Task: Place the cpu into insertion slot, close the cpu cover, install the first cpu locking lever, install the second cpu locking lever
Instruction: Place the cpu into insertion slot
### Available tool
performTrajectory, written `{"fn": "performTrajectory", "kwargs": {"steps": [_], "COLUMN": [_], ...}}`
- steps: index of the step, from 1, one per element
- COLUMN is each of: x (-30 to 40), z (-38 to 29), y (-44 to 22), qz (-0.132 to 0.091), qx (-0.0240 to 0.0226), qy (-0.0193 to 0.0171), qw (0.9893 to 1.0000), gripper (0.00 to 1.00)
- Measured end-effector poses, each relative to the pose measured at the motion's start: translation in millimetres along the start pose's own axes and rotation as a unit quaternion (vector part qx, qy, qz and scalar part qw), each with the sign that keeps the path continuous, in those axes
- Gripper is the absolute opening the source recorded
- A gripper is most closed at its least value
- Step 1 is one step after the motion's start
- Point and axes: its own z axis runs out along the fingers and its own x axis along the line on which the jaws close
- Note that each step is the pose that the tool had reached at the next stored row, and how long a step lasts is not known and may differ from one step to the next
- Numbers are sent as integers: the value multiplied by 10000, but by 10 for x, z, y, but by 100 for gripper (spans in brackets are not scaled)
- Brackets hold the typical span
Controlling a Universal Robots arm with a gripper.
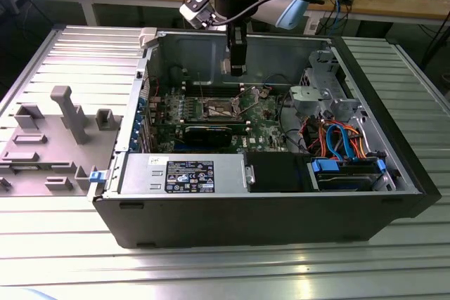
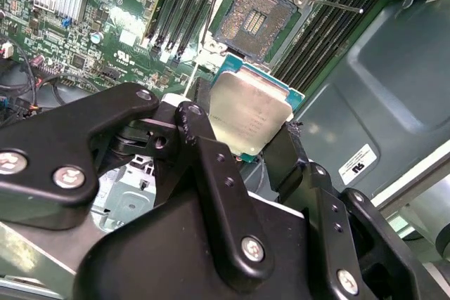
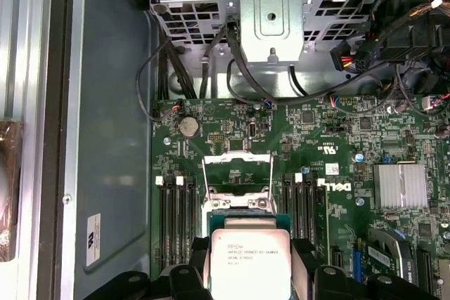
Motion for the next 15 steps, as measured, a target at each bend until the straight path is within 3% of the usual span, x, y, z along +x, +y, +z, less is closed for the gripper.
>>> {"fn": "performTrajectory", "kwargs": {"steps": [15], "x": [0], "z": [3], "y": [-4], "qz": [32], "qx": [-1], "qy": [-2], "qw": [10000], "gripper": [54]}}
